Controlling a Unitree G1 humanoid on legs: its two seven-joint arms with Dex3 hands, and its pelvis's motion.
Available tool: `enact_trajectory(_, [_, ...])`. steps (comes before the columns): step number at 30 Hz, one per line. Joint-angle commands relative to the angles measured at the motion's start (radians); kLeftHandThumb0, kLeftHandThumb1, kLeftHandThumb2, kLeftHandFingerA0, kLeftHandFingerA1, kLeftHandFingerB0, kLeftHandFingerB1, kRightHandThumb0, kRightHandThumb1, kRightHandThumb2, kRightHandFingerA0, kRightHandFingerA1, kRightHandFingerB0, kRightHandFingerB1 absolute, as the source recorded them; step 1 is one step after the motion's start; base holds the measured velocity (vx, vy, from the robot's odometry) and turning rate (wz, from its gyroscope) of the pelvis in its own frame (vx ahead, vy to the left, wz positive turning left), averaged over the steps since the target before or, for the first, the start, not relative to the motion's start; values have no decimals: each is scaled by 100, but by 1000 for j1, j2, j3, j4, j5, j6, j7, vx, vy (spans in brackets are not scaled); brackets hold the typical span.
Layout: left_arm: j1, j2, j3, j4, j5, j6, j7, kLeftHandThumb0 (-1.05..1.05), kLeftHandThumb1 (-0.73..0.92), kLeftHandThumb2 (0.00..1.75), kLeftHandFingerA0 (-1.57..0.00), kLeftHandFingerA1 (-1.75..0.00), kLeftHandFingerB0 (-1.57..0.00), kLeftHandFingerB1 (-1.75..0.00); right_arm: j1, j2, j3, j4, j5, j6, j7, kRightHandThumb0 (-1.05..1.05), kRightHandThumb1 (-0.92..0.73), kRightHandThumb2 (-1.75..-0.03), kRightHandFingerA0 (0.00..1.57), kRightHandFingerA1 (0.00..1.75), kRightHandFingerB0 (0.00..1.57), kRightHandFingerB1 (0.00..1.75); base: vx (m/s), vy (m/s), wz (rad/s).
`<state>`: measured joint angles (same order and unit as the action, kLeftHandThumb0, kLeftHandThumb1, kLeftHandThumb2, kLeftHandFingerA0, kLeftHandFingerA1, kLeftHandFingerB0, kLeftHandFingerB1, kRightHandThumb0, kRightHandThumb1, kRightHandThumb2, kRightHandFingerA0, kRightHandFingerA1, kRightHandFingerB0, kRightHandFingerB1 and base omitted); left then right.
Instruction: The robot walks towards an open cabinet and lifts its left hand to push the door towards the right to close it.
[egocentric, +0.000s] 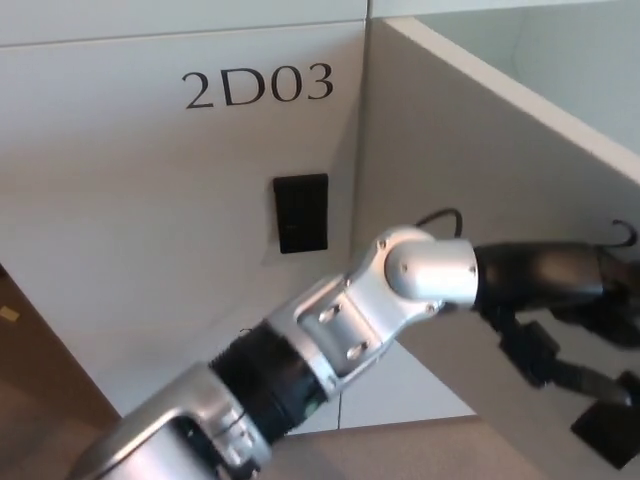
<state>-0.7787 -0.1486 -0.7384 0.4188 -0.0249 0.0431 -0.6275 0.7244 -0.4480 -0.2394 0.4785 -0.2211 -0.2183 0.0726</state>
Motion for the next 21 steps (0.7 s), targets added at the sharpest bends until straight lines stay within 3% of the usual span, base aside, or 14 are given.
enact_trajectory(1, [-612, -14, 272, 710, 33, 174, 385, -75, 48, 84, -4, -41, -8, -18, 276, 86, -66, -286, 141, -257, 23, -39, -70, -61, 77, 46, 63, 41, 0, 0, 0])
enact_trajectory(6, [-619, 172, 291, 762, 44, 130, 419, -71, 50, 87, -4, -32, -3, -20, 334, 101, -132, -369, 200, -327, 26, -42, -64, -61, 81, 49, 65, 43, 0, 0, 0])
enact_trajectory(9, [-608, 210, 303, 775, 39, 120, 432, -79, 53, 88, -7, -26, -7, -17, 339, 104, -148, -386, 221, -341, 32, -37, -67, -60, 82, 47, 67, 43, 0, 0, 0])
enact_trajectory(13, [-597, 246, 315, 800, 35, 110, 426, -77, 53, 88, -6, -31, -5, -17, 361, 114, -164, -442, 235, -355, 36, -37, -68, -60, 82, 47, 68, 44, 0, 0, 0])
enact_trajectory(14, [-588, 258, 319, 807, 33, 102, 417, -81, 56, 90, -5, -21, -4, -13, 362, 118, -167, -448, 248, -373, 39, -35, -66, -60, 85, 49, 71, 45, 0, 0, 0])
enact_trajectory(20, [-545, 283, 351, 838, 25, 75, 403, -74, 55, 90, 0, -24, 0, -15, 342, 120, -172, -432, 266, -422, 55, -40, -68, -61, 85, 46, 72, 44, 0, 0, 0])
enact_trajectory(21, [-536, 283, 361, 844, 25, 70, 398, -77, 57, 91, 0, -18, 0, -11, 343, 121, -174, -441, 271, -430, 59, -37, -67, -61, 84, 48, 71, 45, 0, 0, 0])
